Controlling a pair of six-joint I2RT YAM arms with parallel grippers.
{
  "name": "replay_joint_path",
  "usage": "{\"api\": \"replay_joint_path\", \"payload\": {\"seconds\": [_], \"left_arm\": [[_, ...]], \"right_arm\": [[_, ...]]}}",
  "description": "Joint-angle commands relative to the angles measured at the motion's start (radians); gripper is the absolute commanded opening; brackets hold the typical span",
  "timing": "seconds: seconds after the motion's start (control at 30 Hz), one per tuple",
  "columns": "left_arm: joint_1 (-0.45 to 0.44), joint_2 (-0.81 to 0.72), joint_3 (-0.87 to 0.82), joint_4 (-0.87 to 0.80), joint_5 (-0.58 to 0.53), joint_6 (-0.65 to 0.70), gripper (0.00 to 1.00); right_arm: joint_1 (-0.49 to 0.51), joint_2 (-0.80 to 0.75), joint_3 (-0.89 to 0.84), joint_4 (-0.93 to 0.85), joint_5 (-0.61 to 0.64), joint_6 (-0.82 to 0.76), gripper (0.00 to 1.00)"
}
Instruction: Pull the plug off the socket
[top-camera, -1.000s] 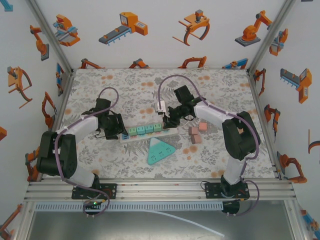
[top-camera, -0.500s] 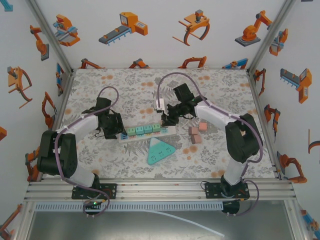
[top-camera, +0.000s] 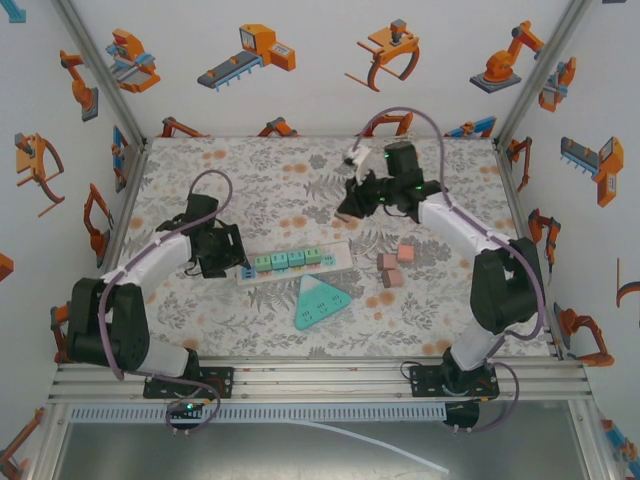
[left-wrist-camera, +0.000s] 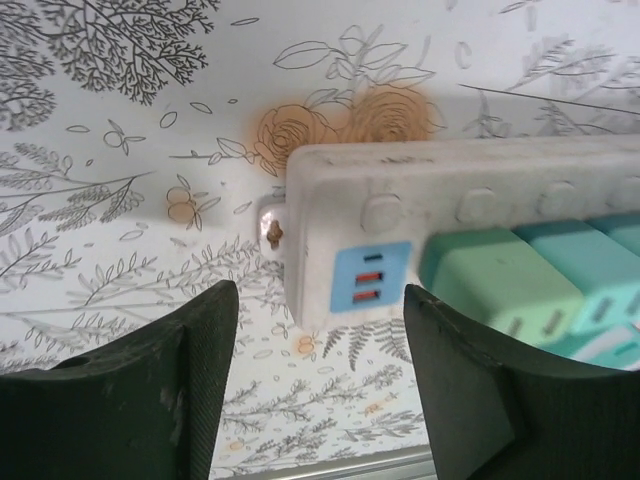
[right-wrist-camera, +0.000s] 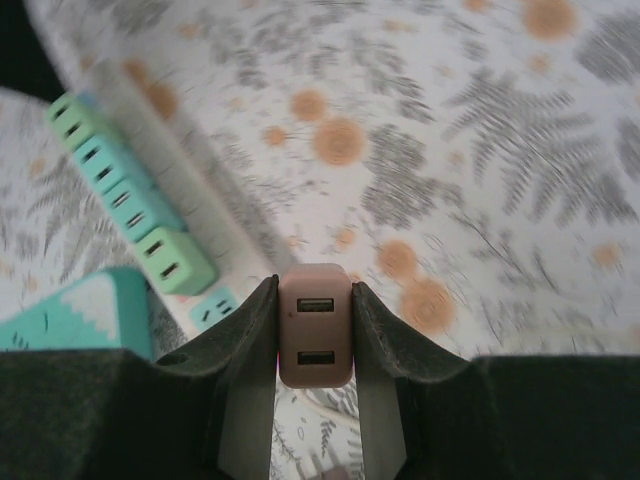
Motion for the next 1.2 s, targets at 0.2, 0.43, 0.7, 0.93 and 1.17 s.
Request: {"api": "replay_joint_path", "payload": {"seconds": [0.2, 0.43, 0.7, 0.93, 1.17], "left_arm": [[-0.005, -0.269, 0.015, 0.065, 0.197, -0.028, 0.74], [-0.005, -0.373, -0.043, 0.133, 0.247, -0.03, 0.95], [-0.006, -0.391, -0.06, 0.094, 0.153, -0.033, 0.97], [-0.003, -0.373, -0.036, 0.042, 0.054, -0.029, 0.97], [0.012, -0.333, -0.014, -0.009, 0.002, -0.049, 1.0]], "right_arm": [[-0.246, 0.038, -0.183, 0.222, 0.113, 0.603, 0.04], [-0.303, 0.125, -0.208, 0.228, 0.121, 0.612, 0.14], [-0.304, 0.152, -0.222, 0.171, 0.174, 0.586, 0.36], [-0.305, 0.097, -0.212, 0.082, 0.266, 0.502, 0.57], [-0.274, 0.013, -0.135, -0.003, 0.273, 0.358, 0.58]]}}
